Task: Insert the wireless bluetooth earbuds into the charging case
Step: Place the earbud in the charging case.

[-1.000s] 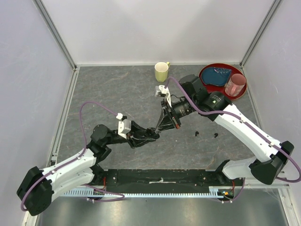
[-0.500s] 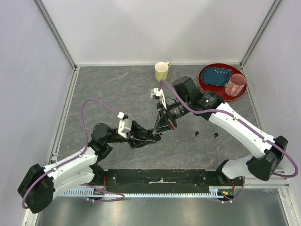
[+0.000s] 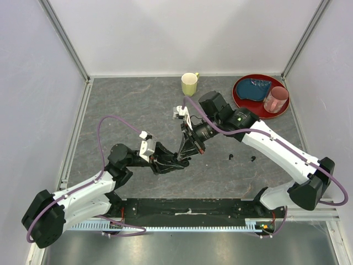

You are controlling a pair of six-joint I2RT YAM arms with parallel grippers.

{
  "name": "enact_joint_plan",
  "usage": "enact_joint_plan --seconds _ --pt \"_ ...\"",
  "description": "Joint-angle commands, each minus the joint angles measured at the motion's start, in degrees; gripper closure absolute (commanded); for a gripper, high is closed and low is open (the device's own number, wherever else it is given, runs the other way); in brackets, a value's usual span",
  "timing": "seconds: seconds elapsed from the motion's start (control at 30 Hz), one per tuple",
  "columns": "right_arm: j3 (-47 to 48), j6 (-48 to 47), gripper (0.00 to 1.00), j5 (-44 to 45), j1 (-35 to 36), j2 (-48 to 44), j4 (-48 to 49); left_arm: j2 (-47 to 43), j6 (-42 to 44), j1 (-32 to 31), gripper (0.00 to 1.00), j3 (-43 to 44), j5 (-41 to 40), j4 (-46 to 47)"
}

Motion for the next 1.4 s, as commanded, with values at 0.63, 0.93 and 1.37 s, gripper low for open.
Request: enact_joint_plan --seconds 0.63,0.93,1.37 --pt "5.5 -1.3 0.7 12.9 1.6 0.9 -1.3 -1.2 -1.0 -0.1 0.98 1.5 -0.5 3.7" --pt "5.7 2.6 0.61 16.5 1.6 -2.6 4.1 -1.8 -0.1 -0.1 0.98 1.2 -0.8 2.0" --pt "1.9 10.0 0.71 23.6 1.6 -5.9 9.4 -4.9 2.0 -0.1 0.98 -0.8 -7.4 1.5"
